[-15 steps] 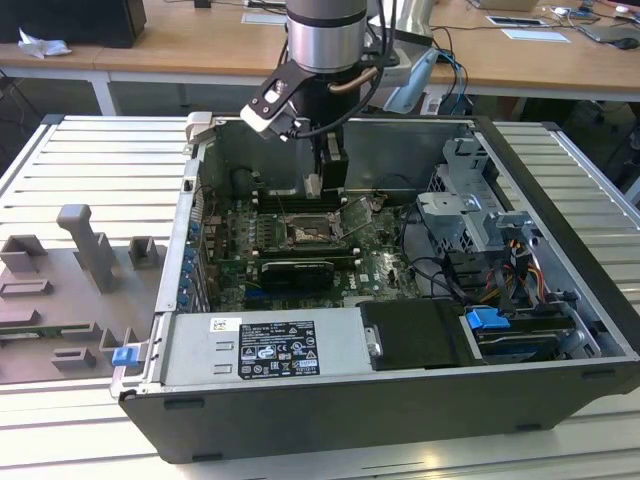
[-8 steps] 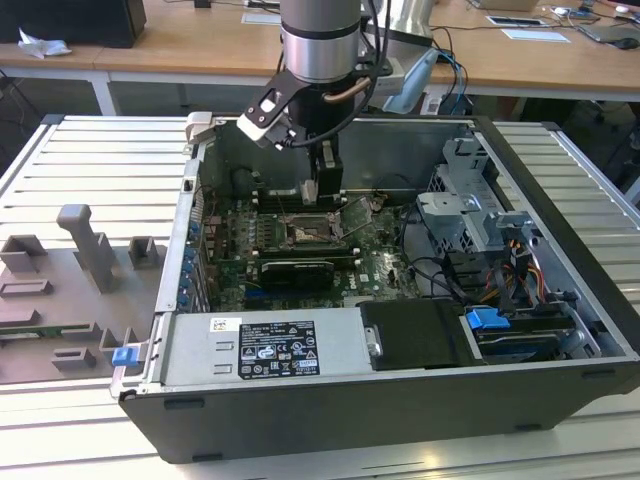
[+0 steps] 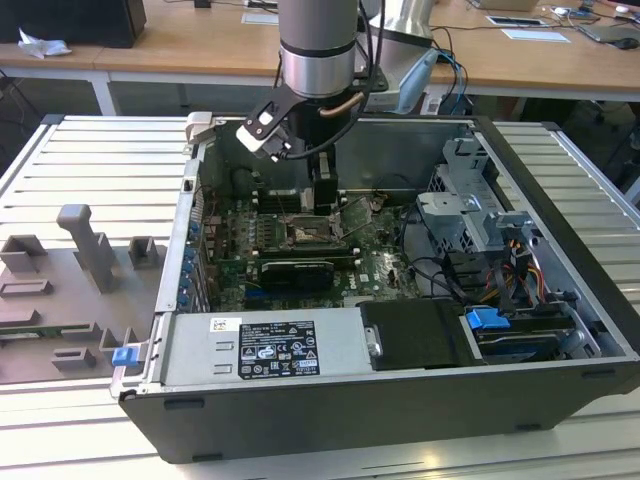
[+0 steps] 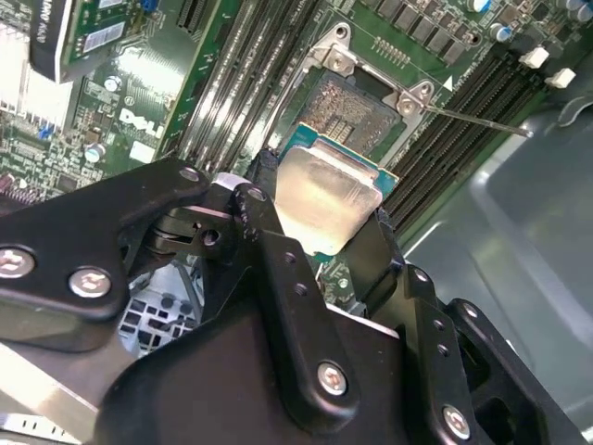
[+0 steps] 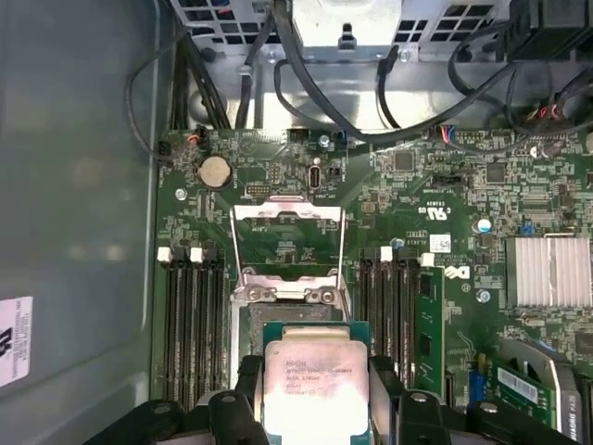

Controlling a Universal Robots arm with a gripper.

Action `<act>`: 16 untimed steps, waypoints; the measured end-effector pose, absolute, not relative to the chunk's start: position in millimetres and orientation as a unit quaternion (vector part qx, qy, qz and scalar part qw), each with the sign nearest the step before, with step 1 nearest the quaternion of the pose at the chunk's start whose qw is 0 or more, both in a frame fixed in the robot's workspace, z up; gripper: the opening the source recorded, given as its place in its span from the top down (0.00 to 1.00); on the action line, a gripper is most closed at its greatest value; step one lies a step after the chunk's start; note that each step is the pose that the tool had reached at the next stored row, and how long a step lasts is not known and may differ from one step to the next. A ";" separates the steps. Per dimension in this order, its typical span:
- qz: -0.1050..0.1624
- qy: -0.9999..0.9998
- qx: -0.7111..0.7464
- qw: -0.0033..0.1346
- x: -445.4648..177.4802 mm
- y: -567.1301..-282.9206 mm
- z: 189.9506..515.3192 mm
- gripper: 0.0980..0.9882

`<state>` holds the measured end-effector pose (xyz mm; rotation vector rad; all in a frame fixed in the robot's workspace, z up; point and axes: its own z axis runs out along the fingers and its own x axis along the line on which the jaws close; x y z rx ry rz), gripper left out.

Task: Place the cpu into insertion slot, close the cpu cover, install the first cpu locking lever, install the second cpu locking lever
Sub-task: 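Place the cpu into insertion slot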

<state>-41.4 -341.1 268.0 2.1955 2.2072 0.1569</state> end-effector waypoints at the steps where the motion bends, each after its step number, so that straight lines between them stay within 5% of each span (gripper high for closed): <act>1: 0.050 0.708 0.704 0.012 -41.5 -341.1 264.7 0.50; 16: 0.050 0.708 0.704 0.012 -41.5 -341.1 257.7 0.50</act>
